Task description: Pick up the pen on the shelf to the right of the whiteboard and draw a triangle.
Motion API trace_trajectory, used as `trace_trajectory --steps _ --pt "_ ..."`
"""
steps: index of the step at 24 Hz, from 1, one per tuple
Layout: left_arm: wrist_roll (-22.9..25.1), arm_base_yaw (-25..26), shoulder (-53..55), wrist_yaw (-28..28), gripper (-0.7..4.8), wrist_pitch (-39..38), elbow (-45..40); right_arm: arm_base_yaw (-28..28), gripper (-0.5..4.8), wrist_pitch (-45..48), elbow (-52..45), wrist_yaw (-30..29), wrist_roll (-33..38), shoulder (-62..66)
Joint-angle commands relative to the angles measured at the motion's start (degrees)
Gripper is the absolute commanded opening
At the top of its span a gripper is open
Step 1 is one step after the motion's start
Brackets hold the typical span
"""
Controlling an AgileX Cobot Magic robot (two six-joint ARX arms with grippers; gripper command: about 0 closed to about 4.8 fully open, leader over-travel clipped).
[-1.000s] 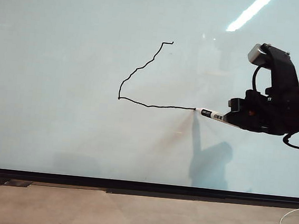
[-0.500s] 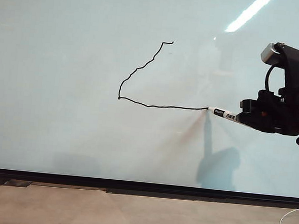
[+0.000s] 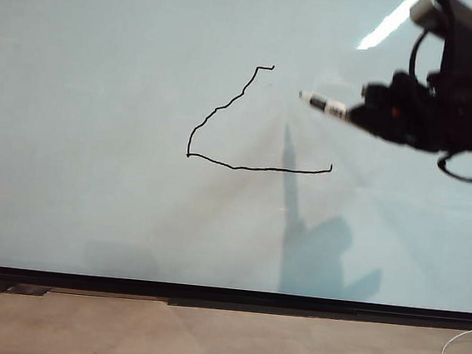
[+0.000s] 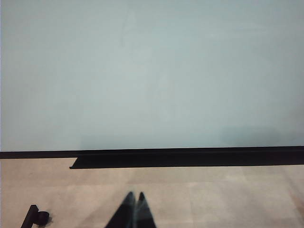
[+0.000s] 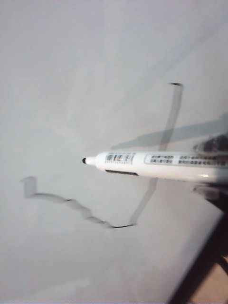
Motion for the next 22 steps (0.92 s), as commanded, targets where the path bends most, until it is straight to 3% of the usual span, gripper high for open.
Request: trace_trajectory --steps 1,11,22 --pt "0.0 0.0 0.0 0.0 -0.05 0.4 0.2 1.4 -0.05 0.5 3.0 -1.1 0.3 -0.3" --pt "0.0 0.0 0.0 0.0 -0.05 0.4 0.2 3.2 -0.04 -9.6 12.1 -3.1 -2.3 -0.1" --pt "0.0 0.0 0.0 0.0 -0.05 0.4 0.2 3.2 -0.05 -9.9 12.1 -1.6 -2.3 0.1"
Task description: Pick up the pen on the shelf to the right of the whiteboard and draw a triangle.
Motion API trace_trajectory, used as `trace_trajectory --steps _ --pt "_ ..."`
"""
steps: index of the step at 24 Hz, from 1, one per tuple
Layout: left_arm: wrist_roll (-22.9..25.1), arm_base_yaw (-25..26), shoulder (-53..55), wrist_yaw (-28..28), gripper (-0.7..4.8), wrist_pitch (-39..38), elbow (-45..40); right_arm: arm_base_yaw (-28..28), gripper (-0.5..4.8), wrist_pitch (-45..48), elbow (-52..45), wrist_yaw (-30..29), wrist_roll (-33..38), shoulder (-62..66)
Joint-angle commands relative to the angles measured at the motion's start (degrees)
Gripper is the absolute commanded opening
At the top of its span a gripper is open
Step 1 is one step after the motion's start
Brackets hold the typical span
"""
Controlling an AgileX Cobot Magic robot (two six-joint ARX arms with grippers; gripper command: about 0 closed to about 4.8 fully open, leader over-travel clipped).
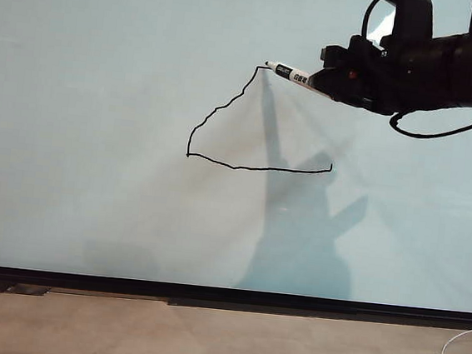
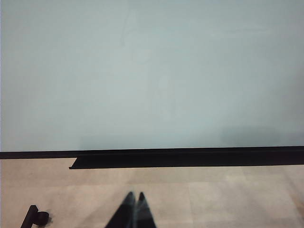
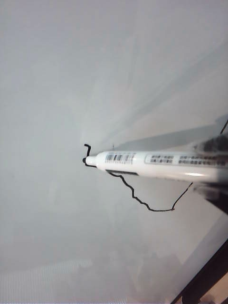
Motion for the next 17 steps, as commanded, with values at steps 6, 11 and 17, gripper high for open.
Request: trace_trajectory --steps 6,11,17 --pt "0.0 0.0 0.0 0.0 -0.05 0.4 0.2 0.0 -0.04 0.3 0.2 2.1 -0.2 -0.2" --pt "0.0 0.0 0.0 0.0 -0.05 0.4 0.2 0.0 -0.04 -0.8 0.2 3.1 -0.2 -0.2" --pt "0.0 0.0 0.0 0.0 -0.05 0.4 0.2 0.0 -0.05 -2.6 0.1 4.4 -0.4 -0.2"
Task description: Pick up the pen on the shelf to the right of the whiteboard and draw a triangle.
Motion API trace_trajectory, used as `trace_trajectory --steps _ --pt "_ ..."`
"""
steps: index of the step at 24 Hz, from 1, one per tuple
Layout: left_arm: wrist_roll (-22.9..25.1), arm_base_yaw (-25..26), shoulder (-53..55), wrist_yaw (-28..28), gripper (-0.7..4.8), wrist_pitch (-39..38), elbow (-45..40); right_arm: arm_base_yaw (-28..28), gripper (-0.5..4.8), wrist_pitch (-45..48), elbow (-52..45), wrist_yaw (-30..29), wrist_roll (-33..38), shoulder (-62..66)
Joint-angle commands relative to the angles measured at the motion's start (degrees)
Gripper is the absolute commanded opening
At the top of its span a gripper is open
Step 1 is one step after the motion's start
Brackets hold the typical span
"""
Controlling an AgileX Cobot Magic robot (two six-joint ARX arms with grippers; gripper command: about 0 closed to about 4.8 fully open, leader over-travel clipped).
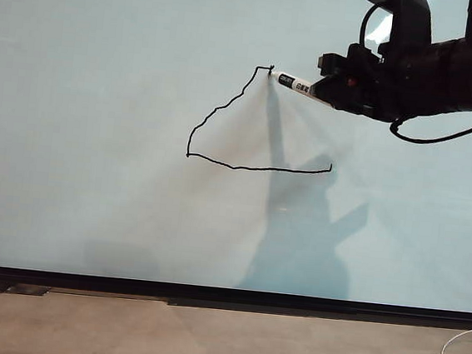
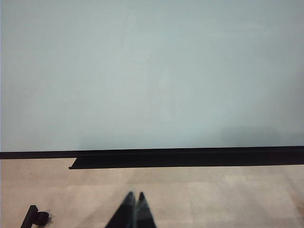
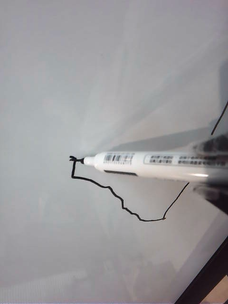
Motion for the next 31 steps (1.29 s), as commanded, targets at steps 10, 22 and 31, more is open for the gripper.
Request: trace_trajectory --steps 10,22,31 --pt "0.0 0.0 0.0 0.0 -0.05 0.4 0.2 -0.2 -0.04 -1.9 0.0 2.9 -0.8 -0.2" --pt "0.0 0.0 0.0 0.0 -0.05 0.4 0.2 -0.4 -0.04 -1.4 -2.3 5.4 -1.6 -0.2" --pt "0.0 0.0 0.0 0.0 -0.05 0.5 0.2 -1.2 -0.05 -1.4 -3.6 5.6 -1.8 -0.2"
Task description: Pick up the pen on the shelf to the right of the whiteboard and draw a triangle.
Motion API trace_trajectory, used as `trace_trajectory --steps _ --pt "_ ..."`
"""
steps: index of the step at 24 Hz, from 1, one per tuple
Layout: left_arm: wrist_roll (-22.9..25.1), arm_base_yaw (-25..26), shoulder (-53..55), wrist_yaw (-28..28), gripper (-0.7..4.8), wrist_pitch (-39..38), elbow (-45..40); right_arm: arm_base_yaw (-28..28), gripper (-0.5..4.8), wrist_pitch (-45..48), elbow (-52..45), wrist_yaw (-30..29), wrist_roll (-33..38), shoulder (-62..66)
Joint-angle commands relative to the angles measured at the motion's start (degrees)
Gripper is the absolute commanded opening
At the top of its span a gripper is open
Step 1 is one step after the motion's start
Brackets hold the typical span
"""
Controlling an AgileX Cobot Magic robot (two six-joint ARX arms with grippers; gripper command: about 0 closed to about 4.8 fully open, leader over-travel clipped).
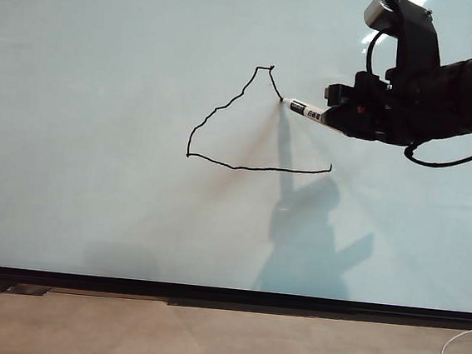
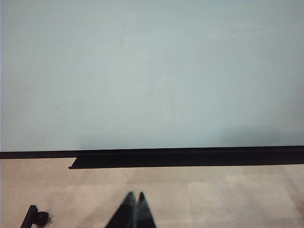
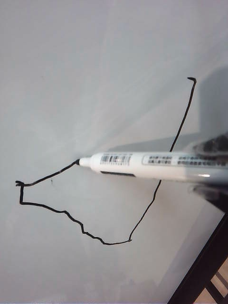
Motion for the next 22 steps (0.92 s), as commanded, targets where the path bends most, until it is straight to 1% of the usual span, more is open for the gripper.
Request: trace_trajectory --steps 1,22 --pt "0.0 0.0 0.0 0.0 -0.05 0.4 0.2 -0.6 -0.04 0.2 -0.7 2.0 0.0 -0.2" --pt "0.0 0.0 0.0 0.0 -0.05 0.4 0.2 -3.3 -0.05 -0.3 -3.8 3.3 0.1 -0.1"
